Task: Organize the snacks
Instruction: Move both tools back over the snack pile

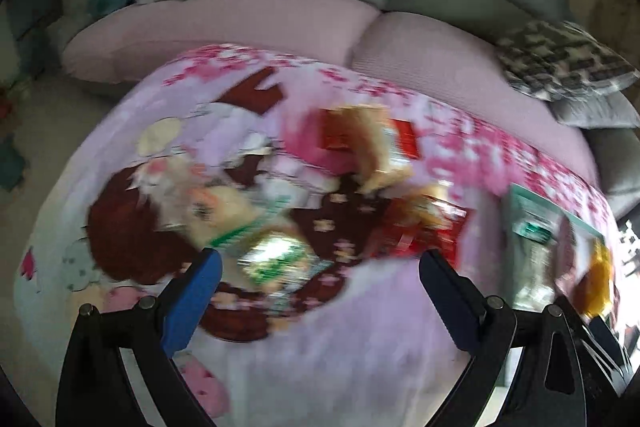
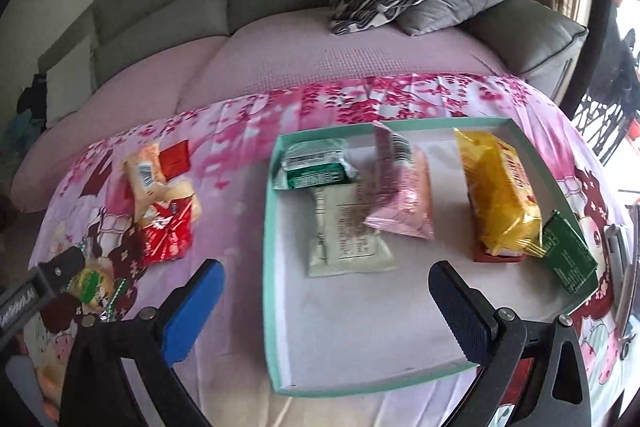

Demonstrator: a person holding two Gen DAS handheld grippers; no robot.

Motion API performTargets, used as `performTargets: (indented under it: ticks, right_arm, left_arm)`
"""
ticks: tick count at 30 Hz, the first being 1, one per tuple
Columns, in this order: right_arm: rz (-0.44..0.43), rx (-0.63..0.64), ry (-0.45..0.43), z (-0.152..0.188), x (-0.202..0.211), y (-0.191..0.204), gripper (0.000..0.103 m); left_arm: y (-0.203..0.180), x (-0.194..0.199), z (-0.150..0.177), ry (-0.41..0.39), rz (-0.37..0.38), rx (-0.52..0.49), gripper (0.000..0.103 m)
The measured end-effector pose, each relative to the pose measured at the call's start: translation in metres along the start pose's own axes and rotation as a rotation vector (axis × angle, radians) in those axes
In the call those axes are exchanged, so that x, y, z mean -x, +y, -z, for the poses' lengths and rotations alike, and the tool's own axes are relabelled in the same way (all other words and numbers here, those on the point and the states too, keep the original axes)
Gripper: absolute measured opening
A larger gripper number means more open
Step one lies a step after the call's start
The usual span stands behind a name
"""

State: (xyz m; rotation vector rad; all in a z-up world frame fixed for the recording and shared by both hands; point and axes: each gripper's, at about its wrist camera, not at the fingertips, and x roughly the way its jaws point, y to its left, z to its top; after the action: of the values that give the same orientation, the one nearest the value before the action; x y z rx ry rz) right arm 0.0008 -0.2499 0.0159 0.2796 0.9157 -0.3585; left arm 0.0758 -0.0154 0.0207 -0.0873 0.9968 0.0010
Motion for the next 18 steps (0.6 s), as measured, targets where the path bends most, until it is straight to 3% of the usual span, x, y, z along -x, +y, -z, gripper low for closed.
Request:
performTargets:
  ticks: [6, 18]
  right_arm:
    - [-0.012, 0.012, 0.003, 0.001, -0.002, 0.014, 0.103]
    - [-0.053, 0.127, 0.013, 0.015, -0.004, 0.066, 0.103]
  left_arm:
    - [0.031, 0.000, -0.008, 0.001, -0.025, 0.085, 0.099]
    - [0.079, 0.006, -0.015, -0.007, -0.087, 0.127, 0.099]
